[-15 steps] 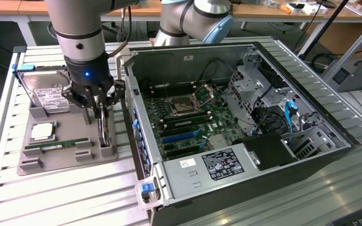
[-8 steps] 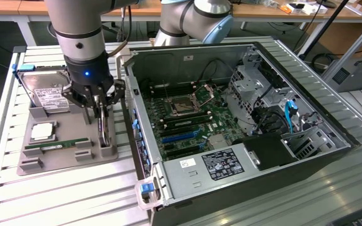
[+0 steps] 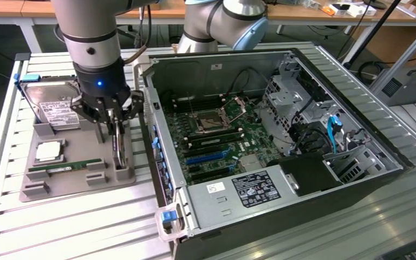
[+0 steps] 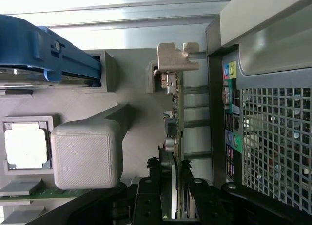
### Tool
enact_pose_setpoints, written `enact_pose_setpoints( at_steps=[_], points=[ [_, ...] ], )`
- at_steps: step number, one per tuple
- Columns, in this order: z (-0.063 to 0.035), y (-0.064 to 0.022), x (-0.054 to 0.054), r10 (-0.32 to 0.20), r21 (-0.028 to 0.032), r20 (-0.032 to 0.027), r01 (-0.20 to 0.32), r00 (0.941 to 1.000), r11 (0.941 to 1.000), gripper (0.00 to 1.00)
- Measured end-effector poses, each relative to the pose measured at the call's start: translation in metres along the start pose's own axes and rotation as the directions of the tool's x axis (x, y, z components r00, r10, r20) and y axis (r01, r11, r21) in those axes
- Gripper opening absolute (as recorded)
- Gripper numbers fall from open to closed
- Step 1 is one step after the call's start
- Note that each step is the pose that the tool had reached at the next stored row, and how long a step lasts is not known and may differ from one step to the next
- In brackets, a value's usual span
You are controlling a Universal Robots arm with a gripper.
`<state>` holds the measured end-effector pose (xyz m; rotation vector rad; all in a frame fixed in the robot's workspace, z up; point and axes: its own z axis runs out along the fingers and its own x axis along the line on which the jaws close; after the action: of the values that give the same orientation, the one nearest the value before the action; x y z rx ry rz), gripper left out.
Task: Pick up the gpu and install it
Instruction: 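Pick up the gpu and move the gpu toward the slot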
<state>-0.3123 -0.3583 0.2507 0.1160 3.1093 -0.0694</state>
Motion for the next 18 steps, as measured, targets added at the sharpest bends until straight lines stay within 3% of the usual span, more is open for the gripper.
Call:
enact_pose_setpoints(
  at_steps=[18],
  points=[
    [-0.0075, -0.0003, -0.0002, 0.0, 0.0, 0.0001, 0.0, 1.0, 1.0, 0.27]
  ],
)
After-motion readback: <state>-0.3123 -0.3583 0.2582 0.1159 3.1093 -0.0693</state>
